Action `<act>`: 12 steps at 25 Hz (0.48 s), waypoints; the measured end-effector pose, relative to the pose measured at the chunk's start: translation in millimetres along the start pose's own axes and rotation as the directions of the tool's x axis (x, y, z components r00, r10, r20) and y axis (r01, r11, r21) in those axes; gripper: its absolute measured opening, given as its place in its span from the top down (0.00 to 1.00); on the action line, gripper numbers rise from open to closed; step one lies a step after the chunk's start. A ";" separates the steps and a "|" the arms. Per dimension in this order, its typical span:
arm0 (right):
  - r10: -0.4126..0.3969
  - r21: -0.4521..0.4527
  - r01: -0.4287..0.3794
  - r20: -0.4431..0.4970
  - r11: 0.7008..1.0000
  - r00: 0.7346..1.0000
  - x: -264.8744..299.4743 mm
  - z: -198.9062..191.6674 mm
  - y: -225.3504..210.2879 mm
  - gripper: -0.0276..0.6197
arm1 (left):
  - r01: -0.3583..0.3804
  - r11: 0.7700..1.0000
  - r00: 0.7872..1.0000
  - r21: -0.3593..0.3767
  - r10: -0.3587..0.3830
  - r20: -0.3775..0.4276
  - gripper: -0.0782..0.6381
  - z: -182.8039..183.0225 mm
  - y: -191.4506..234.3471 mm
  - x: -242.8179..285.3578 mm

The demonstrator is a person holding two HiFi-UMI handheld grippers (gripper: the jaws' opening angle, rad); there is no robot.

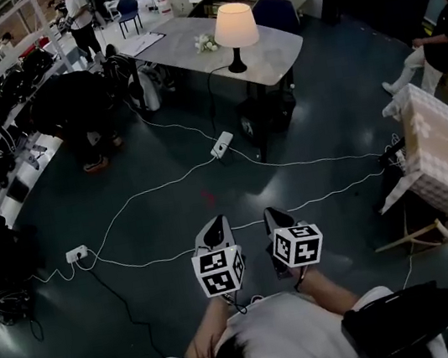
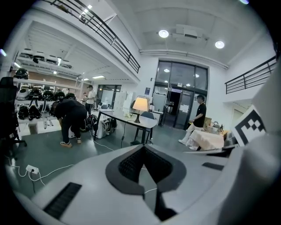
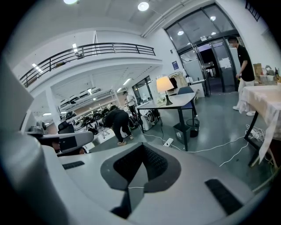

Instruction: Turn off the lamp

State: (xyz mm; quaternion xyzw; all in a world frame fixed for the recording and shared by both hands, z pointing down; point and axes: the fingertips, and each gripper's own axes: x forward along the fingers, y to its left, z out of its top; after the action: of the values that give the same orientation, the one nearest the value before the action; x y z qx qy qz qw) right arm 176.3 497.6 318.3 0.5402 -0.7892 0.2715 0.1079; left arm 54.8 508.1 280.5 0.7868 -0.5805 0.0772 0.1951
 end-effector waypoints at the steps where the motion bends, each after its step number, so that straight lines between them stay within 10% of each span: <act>1: 0.001 -0.003 -0.001 -0.001 1.000 1.000 1.5 1.8 -2.1 0.96 | -0.002 1.000 1.000 -0.002 0.002 0.000 0.88 0.5 -0.3 2.8; 12: -0.007 -0.011 0.006 -0.032 1.000 0.999 18.3 0.3 -13.9 0.96 | 0.007 1.000 1.000 0.013 -0.007 -0.022 0.88 -1.3 1.3 24.4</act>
State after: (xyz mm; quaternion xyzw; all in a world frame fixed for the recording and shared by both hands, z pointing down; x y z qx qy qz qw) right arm 181.9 479.2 330.9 0.5378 -0.7870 0.2755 0.1241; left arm 61.4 486.8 290.4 0.7892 -0.5751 0.0888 0.1964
